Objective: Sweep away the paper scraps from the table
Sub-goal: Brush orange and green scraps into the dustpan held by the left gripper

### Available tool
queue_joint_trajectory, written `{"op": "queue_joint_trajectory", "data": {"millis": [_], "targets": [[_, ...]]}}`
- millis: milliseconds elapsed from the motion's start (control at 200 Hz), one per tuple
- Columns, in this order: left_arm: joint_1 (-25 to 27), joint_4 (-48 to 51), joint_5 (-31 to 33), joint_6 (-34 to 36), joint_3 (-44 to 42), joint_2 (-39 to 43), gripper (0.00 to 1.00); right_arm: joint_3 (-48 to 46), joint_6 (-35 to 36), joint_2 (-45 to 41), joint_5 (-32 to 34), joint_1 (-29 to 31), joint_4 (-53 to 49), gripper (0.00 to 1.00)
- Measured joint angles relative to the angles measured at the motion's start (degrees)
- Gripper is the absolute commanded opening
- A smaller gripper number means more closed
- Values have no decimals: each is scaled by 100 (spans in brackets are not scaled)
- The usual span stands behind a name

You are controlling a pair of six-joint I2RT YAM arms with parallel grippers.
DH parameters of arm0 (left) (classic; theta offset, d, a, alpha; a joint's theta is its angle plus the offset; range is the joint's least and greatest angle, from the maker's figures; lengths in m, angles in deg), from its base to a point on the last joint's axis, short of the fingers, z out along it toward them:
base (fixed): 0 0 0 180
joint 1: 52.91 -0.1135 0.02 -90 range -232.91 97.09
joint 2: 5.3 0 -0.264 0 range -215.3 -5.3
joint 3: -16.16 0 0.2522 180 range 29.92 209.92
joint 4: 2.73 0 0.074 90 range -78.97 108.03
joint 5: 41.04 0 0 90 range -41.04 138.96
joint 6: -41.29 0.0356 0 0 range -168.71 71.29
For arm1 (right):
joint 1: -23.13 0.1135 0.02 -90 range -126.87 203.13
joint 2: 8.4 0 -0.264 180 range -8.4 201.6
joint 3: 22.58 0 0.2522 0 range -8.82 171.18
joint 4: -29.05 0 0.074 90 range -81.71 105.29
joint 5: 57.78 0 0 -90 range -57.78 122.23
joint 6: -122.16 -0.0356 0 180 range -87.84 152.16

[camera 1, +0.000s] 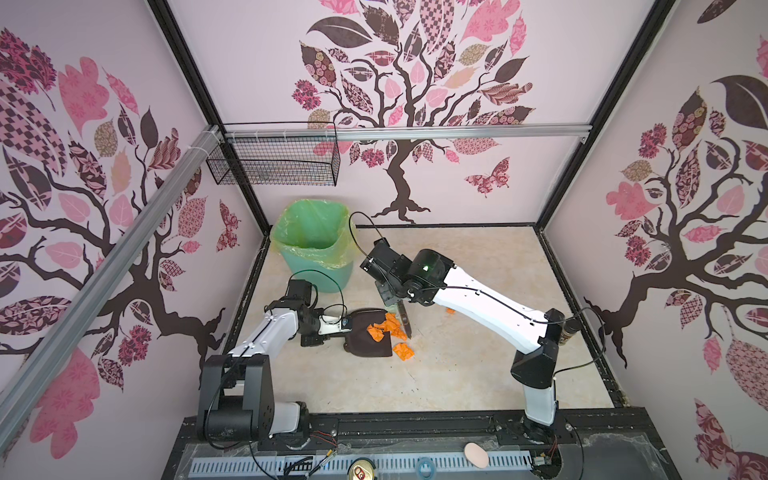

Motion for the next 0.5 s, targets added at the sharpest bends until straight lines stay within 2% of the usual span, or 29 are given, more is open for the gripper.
{"op": "queue_joint_trajectory", "data": {"millis": [130, 295, 500], "targets": [[0, -7, 15, 0, 0, 0, 2, 181, 761, 2, 199, -114, 48, 0], [0, -2, 33, -33, 0, 0, 2, 138, 2450, 48, 157, -608, 592, 0], [0, -4, 55, -118, -4, 4, 2, -1270, 4937, 66, 63, -1043, 2413, 0]]}}
